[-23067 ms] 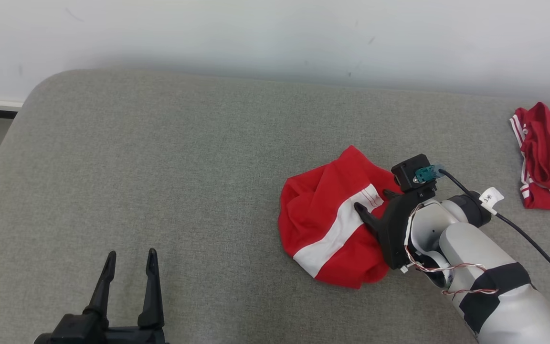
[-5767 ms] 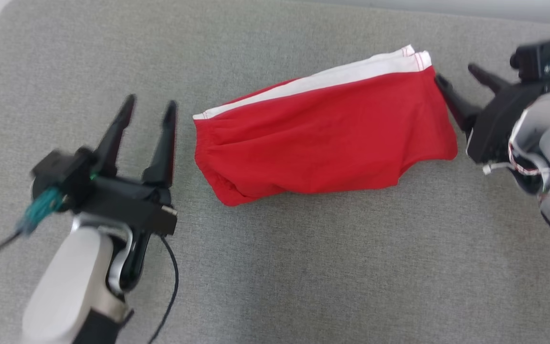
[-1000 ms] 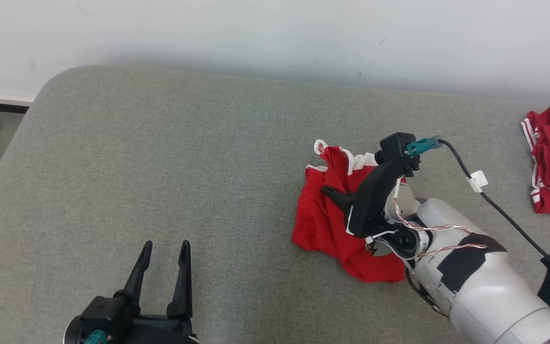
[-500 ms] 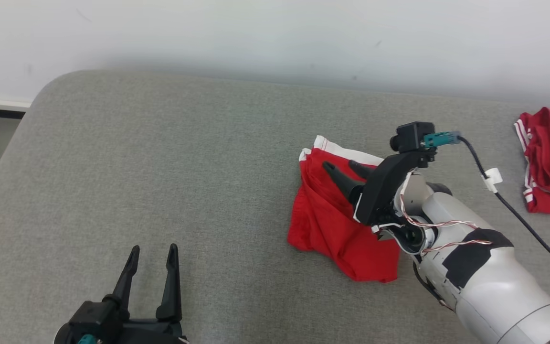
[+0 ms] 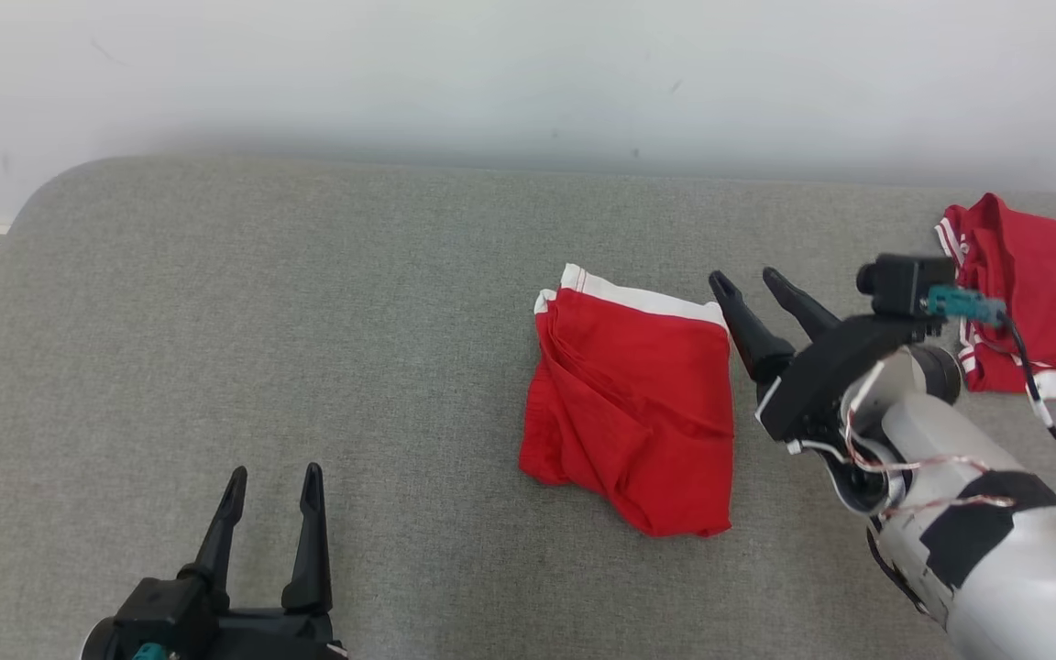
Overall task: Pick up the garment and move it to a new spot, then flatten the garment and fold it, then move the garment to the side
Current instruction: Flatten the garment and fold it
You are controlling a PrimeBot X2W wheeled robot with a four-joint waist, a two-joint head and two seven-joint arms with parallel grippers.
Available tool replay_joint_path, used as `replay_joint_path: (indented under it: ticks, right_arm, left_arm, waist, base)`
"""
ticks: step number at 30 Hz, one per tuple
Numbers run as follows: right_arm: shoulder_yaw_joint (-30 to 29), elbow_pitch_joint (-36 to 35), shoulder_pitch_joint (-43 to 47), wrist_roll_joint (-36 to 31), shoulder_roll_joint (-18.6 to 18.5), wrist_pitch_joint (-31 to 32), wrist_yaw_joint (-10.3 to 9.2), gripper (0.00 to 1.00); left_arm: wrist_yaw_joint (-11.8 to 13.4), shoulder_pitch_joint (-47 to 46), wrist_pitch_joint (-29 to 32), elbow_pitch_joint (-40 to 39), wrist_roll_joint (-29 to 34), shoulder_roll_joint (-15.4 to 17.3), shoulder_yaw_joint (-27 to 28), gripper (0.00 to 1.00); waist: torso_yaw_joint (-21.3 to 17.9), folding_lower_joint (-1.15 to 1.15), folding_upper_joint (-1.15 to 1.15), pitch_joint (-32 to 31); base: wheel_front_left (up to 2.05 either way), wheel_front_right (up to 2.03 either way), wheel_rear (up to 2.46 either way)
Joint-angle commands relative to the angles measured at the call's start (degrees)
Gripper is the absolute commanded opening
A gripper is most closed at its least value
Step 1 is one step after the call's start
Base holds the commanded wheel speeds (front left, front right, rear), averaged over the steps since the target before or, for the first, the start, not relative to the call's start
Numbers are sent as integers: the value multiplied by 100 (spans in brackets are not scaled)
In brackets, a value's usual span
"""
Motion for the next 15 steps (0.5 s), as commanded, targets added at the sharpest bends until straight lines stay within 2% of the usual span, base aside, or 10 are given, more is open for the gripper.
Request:
replay_joint_path:
  ticks: [1,3,4,5,6,7,10,15]
  right_arm:
    - [9,-69,150,-101,-43,-139,-16,100]
    - [51,-162,294,-275,-132,-358,-15,100]
    - [61,-202,385,-332,-158,-450,-15,86]
    - [43,-235,487,-357,-166,-543,-16,35]
    - [28,-256,579,-388,-169,-626,-16,3]
    - [35,-277,733,-541,-228,-815,-16,0]
    - [23,-310,969,-711,-171,-1019,-15,0]
    - [-22,-204,1198,-1384,-83,-1209,-16,0]
  left_arm:
    - [7,57,-9,-40,29,-3,21,100]
    - [16,71,-9,-75,69,-3,41,100]
    - [37,73,-9,-107,74,-3,58,100]
    - [47,78,-9,-147,88,-3,72,100]
    - [54,92,-9,-171,101,-3,80,100]
    - [74,114,-9,-210,126,-3,100,100]
    - [75,115,-9,-233,141,-3,123,100]
    - [63,65,-9,-208,182,-3,122,100]
  waist:
    - [-15,0,0,8]
    - [-27,0,0,18]
    - [-32,0,0,22]
    - [-32,0,0,26]
    - [-33,0,0,30]
    - [-23,0,0,38]
    - [5,0,0,48]
    - [87,0,0,77]
  base:
    - [0,0,0]
    - [0,0,0]
    - [0,0,0]
    - [0,0,0]
    - [0,0,0]
    - [0,0,0]
    - [0,0,0]
    - [0,0,0]
